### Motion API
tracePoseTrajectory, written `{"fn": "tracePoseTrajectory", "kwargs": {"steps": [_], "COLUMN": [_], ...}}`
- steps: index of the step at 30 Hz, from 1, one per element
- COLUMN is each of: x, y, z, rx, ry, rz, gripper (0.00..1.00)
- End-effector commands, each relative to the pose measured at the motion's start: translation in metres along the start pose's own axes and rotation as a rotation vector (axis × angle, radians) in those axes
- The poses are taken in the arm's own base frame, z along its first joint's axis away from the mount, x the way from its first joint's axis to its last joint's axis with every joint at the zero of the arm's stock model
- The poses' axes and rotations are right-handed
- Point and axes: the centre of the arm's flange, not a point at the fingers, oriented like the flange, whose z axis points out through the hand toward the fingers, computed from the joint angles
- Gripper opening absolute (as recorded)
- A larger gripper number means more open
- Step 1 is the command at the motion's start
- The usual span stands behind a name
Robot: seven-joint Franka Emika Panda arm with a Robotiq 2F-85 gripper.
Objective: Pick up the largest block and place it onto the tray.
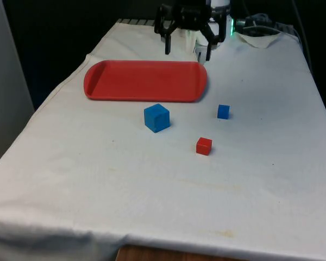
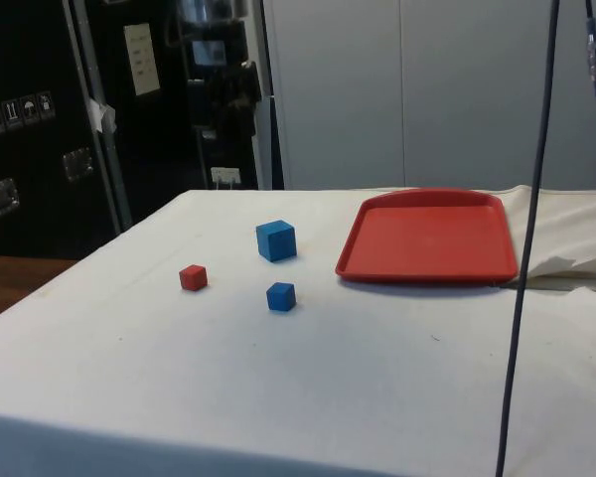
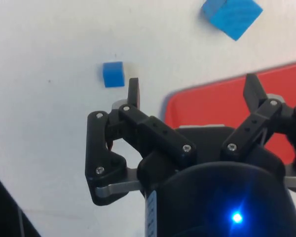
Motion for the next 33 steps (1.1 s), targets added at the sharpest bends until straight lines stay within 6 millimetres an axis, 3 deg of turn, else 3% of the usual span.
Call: {"fn": "tracePoseTrajectory", "kwargs": {"steps": [1, 26, 33], "x": [0.001, 0.000, 0.000], "y": [0.002, 0.015, 0.015], "z": [0.005, 0.062, 0.087], "rx": [-0.005, -0.059, -0.082], "ry": [0.011, 0.042, 0.057], "rz": [0.013, 0.117, 0.183], "gripper": [1.00, 1.00, 1.00]}}
